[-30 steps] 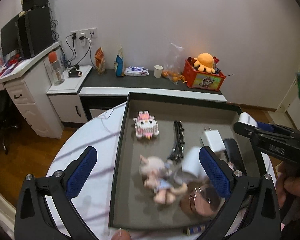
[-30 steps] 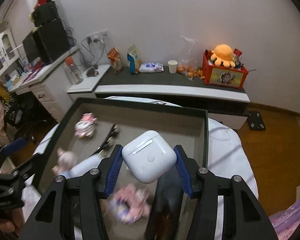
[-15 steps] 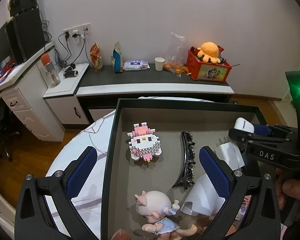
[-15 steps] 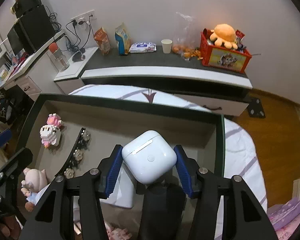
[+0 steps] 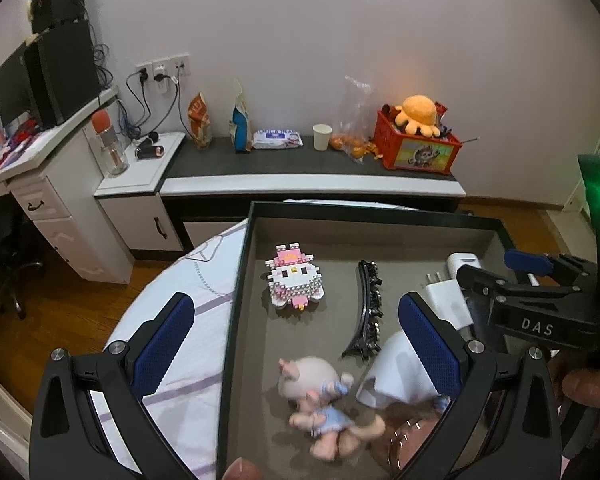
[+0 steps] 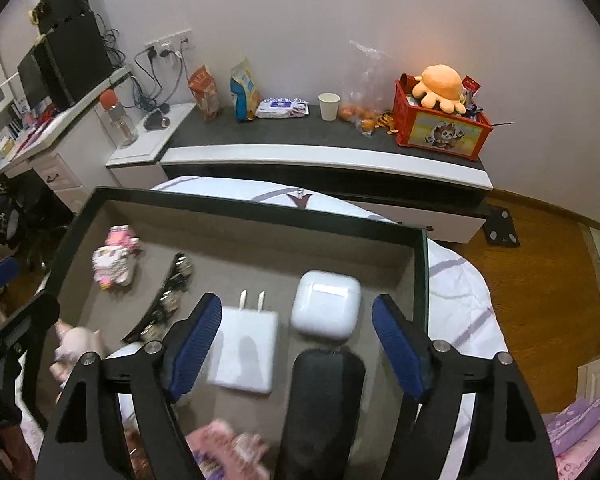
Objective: Organize rigid objects
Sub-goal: 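Carry the white earbud case into the box and open the right tool, then reach the left tool to the blue-and-gold box and grasp it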
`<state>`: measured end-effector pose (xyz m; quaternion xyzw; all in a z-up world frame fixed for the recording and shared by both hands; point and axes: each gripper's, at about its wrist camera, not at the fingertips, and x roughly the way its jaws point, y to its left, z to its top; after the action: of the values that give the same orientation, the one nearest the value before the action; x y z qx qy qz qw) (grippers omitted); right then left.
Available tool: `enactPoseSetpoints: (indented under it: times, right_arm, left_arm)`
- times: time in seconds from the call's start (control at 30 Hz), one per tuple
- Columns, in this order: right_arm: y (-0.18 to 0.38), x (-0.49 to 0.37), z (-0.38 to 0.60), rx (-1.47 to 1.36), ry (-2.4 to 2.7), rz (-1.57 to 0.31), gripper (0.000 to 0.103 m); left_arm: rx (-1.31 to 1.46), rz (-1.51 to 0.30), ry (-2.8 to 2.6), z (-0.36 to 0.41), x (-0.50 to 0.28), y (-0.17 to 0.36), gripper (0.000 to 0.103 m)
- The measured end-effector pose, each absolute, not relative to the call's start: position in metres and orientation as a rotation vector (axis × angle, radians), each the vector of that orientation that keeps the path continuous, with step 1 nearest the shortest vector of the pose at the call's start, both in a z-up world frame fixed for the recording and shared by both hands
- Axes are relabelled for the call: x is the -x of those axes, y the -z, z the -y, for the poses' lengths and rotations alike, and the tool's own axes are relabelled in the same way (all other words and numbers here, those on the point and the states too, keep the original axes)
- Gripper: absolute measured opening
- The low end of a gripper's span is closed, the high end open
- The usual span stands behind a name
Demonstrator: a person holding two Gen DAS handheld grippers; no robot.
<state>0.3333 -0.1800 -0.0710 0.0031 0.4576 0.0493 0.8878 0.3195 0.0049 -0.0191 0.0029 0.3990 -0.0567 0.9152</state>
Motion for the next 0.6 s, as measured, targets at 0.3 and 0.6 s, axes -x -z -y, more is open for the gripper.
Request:
enactPoseSetpoints:
  times: [0.3,0.6]
  right_arm:
    - [0.041,-0.26,0.174,-0.028,-0.134,-0.884,0.081]
    - [0.033,-0.169,0.176,-0.087,-0.151,-0.833,0.082]
  left_arm:
    - [-0.003,-0.771,0.112,-0.019,-0.251,-0.011,0.103]
    - [0.011,-0.778,0.111,-0.026,-0.176,-0.009,0.103]
